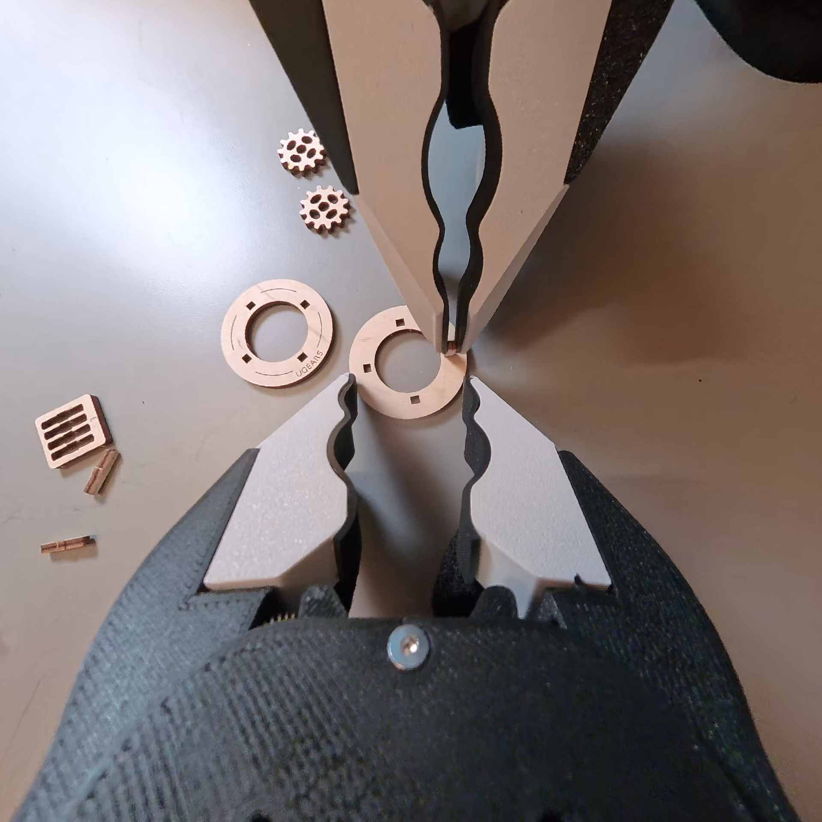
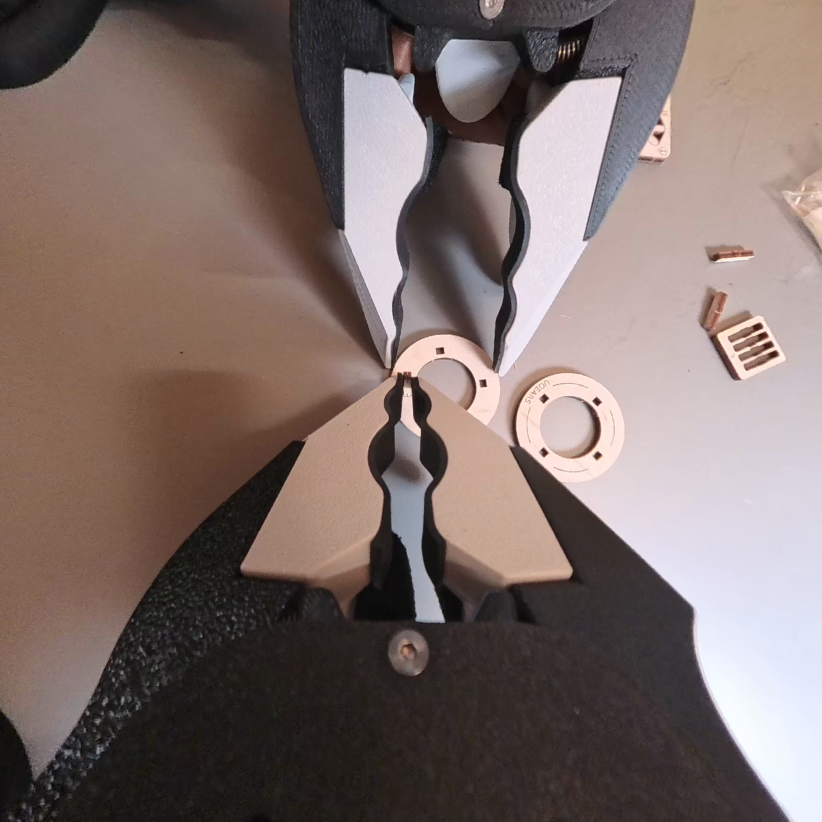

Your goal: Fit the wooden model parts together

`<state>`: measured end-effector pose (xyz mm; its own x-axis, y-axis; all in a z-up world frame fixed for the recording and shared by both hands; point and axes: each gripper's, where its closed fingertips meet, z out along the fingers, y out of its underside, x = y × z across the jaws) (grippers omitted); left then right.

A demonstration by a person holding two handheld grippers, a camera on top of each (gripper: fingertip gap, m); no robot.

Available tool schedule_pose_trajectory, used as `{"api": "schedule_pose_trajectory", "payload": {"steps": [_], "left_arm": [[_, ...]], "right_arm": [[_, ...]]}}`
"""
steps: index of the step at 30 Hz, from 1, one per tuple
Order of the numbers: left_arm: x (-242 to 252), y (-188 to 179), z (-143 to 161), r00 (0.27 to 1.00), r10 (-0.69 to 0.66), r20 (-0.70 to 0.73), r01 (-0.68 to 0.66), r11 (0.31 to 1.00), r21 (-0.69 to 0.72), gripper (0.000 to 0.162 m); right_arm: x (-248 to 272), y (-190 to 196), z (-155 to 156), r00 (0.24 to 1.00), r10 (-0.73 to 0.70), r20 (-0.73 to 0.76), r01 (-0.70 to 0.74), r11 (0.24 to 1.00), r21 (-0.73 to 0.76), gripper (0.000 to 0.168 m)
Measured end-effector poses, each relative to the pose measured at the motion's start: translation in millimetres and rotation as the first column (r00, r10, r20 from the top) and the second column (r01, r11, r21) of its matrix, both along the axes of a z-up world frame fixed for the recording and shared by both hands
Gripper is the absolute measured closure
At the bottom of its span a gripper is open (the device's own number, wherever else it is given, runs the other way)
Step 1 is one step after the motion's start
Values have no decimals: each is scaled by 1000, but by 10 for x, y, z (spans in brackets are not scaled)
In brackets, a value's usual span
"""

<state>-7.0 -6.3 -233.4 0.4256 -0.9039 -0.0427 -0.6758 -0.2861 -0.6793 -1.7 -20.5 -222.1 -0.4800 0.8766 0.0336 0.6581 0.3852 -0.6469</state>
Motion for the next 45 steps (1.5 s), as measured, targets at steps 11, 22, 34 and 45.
{"api": "schedule_pose_trajectory", "payload": {"steps": [11, 22, 34, 45], "left_arm": [[-1, 1, -1, 1000, -4, 10, 4, 1000, 2, 115], [-2, 0, -1, 1000, -3, 9, 3, 1000, -2, 115], [1, 1, 0, 1000, -2, 6, 2, 1000, -5, 115], [28, -47, 6, 999, -33, -14, 33, 999, 3, 130]], "right_arm": [[29, 10, -5, 995, 91, -28, -92, 996, -19, 168], [41, 19, -18, 991, 134, 18, -134, 991, 1, 167], [26, -2, -25, 989, 136, 50, -140, 988, 71, 167], [26, -53, -30, 994, 97, -51, -99, 995, -35, 168]]}}
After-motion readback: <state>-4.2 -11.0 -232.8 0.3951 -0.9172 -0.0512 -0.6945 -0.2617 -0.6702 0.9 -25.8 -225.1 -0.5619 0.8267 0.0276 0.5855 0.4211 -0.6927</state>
